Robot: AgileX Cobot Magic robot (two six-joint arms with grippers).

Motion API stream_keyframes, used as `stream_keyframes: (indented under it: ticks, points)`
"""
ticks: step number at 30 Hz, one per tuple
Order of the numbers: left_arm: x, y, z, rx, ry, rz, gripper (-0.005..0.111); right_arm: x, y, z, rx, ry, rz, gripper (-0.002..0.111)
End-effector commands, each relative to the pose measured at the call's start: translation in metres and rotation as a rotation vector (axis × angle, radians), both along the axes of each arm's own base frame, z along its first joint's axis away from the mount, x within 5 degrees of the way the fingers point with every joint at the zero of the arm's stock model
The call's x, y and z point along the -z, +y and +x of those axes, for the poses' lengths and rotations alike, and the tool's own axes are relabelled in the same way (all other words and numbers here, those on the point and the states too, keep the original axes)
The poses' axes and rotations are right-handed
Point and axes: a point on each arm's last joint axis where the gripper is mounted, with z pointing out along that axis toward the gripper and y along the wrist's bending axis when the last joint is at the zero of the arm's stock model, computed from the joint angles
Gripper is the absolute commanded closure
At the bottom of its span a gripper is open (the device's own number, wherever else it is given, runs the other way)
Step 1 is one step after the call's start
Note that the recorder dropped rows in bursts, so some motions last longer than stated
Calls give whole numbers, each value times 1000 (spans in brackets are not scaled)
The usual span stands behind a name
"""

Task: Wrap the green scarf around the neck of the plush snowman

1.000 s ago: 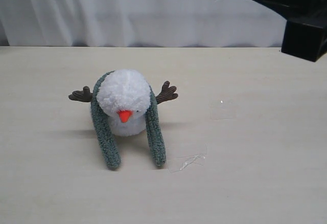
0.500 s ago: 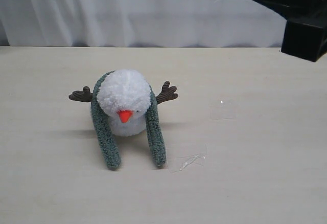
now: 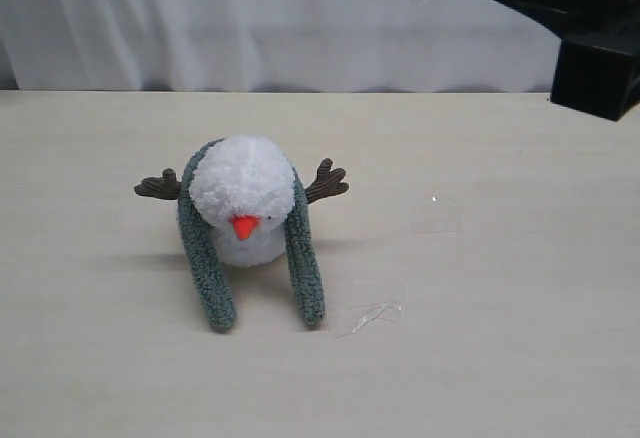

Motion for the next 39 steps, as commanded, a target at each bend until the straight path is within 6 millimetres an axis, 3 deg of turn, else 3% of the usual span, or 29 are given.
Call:
stream_keyframes:
  ticks: [1, 10, 25, 39]
  points:
    - [0, 0, 0, -2, -33, -3, 107, 1, 0, -1, -1, 5, 2, 104]
    - [3, 0, 0, -2, 2, -2, 107, 1, 0, -1, -1, 5, 2, 104]
    - [36, 0, 0, 3, 358, 191, 107, 1, 0, -1, -1, 5, 2, 104]
    - [38, -1, -1, 8, 385, 163, 107, 1, 0, -1, -1, 5, 2, 104]
